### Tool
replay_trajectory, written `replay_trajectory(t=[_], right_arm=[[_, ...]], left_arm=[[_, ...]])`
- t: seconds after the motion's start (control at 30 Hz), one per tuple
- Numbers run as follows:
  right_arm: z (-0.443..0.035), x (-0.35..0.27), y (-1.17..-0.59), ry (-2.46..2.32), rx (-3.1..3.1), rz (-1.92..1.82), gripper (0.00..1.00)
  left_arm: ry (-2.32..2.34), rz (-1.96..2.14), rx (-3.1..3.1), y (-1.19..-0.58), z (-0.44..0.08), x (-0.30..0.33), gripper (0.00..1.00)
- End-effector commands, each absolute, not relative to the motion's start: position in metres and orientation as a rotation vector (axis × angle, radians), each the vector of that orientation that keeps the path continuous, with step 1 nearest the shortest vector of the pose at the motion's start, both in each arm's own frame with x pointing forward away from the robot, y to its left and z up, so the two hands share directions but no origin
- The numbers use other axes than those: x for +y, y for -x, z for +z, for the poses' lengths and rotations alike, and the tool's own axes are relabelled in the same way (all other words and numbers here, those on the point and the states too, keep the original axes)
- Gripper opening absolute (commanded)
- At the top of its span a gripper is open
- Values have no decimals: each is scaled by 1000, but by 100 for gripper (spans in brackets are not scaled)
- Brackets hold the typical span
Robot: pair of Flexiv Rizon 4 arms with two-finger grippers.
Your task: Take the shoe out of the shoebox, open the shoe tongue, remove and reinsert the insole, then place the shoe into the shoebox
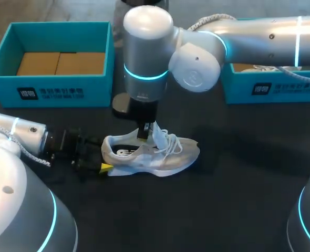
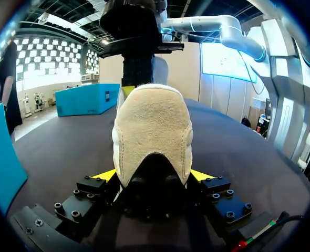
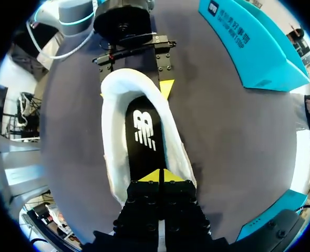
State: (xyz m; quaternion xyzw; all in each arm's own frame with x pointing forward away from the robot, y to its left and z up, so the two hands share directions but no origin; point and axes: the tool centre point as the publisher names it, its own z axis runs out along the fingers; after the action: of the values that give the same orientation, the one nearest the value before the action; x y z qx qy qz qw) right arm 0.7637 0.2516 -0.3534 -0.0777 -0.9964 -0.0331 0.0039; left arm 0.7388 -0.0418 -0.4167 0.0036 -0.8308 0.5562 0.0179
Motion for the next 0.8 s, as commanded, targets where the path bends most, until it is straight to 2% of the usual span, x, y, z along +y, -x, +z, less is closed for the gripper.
replay_trajectory(t=[0.03,0.43,0.47,0.53,0.57,0.6,0.8], right_arm=[[-360,259,-759,207,-3141,-66,0],[-378,269,-760,103,-3161,-78,0],[-380,269,-760,103,-3162,-80,7],[-382,269,-761,108,-3163,-89,32],[-383,268,-762,113,-3166,-90,37],[-384,267,-762,117,-3165,-90,40],[-388,263,-767,119,-3160,-81,37]], left_arm=[[-12,1726,-2582,-739,-420,-42,0],[-12,1726,-2582,-739,-420,-42,0],[-12,1726,-2582,-739,-420,-42,0],[-12,1726,-2582,-739,-420,-42,0],[-12,1726,-2582,-739,-420,-42,0],[-12,1726,-2582,-739,-420,-42,0],[-12,1726,-2582,-739,-420,-42,0]])
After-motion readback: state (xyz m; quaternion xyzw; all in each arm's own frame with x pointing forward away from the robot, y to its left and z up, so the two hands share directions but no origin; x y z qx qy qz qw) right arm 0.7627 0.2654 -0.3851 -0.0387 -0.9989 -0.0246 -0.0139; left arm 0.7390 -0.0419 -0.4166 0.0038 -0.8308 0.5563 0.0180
